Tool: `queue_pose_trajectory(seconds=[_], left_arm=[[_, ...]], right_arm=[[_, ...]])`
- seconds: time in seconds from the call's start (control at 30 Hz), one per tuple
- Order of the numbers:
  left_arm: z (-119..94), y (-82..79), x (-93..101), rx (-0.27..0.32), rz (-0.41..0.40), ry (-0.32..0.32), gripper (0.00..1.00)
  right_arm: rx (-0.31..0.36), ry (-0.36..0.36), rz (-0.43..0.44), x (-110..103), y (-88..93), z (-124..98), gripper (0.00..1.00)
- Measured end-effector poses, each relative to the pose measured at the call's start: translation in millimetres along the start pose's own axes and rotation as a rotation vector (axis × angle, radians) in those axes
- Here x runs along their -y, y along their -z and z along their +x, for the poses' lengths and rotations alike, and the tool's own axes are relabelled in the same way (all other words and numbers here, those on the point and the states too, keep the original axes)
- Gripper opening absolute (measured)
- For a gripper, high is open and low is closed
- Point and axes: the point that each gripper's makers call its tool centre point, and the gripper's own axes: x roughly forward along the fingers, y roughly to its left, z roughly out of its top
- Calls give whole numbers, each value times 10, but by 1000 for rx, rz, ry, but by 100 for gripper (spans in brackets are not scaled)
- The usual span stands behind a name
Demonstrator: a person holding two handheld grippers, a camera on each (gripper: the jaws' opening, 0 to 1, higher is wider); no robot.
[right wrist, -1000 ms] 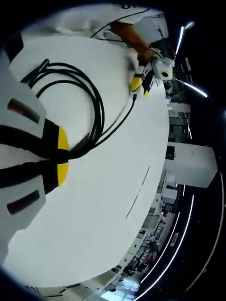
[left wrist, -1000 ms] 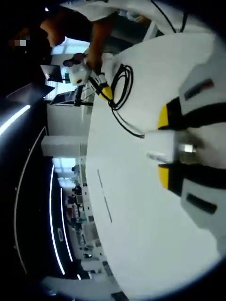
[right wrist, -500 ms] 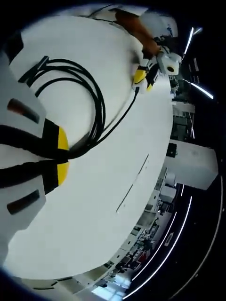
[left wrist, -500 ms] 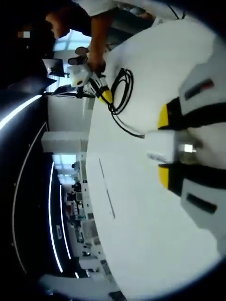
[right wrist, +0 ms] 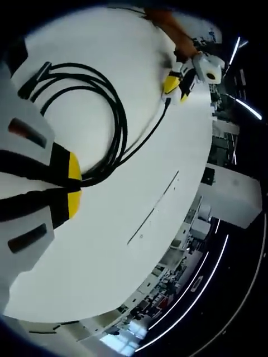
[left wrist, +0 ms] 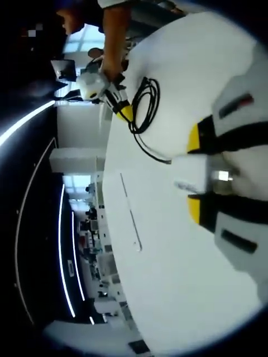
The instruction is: Plug the desk Type‑C cable into the charger adapter.
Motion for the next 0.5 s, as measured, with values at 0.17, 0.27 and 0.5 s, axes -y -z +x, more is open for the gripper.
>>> queue_pose_trajectory(seconds=[0.17,0.27,0.5], left_arm=[[124,-50,-84,11,-5,-20,26],[197,-75,-173,14,-9,-34,26],[357,-136,-377,24,-15,-60,26]], right_arm=[[-11,27,-8,162,-20,96,2],[-16,37,-6,268,-54,170,2],[-34,60,-3,427,-95,296,3]])
